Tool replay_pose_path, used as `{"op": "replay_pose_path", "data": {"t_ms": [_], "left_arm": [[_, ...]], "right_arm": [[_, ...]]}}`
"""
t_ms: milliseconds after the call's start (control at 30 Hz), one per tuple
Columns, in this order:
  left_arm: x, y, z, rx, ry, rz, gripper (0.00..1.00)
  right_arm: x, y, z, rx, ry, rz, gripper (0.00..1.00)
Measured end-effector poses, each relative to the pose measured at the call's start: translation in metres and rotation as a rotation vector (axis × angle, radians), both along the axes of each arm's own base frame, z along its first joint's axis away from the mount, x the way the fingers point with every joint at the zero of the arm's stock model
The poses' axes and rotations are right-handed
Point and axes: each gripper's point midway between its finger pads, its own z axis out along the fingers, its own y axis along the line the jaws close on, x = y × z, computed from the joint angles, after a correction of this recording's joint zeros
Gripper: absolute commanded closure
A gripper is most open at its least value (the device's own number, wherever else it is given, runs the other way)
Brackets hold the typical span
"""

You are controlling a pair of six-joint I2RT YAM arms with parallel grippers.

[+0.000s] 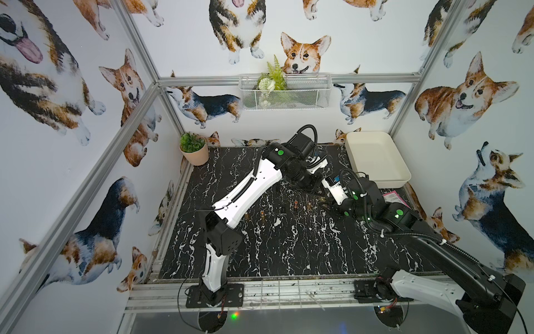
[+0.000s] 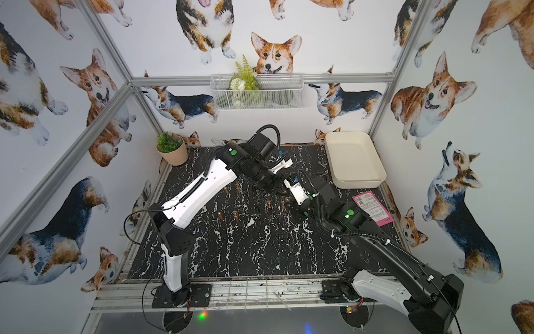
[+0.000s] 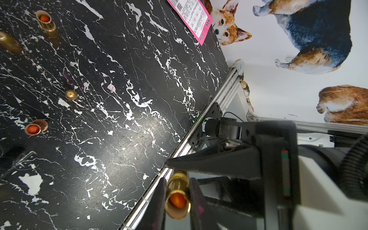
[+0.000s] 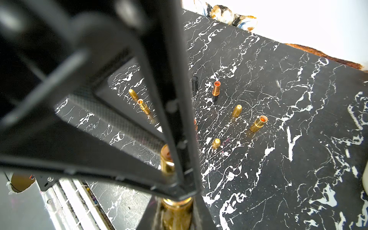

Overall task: Open the lipstick cap
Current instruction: Place the lipstick at the center of the board.

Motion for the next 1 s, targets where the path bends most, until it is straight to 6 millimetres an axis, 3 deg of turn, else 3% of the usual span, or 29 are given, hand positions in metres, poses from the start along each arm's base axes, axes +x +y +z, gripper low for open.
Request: {"op": "replay_pose_path", "data": {"t_ms": [200, 533, 800, 1000], "left_arm": [[-0.001, 0.000, 0.000, -0.003, 0.004, -0.002, 0.80], [0.009, 0.006, -0.007, 0.011, 0.021, 0.030, 0.80], [0.052, 0.025, -0.026, 0.057, -0.045, 0.185, 0.82], [0.079, 0.012, -0.051, 0.106, -0.193, 0.260, 0.82]], "right_arm": [[0.002, -0.002, -0.001, -0.007, -0.005, -0.011, 0.62], [-0.004, -0.014, -0.002, 0.001, -0.023, -0.040, 0.54], [-0.021, -0.038, 0.012, 0.030, -0.042, -0.090, 0.53], [-0.032, -0.071, 0.039, 0.041, -0.102, -0.183, 0.52]]}}
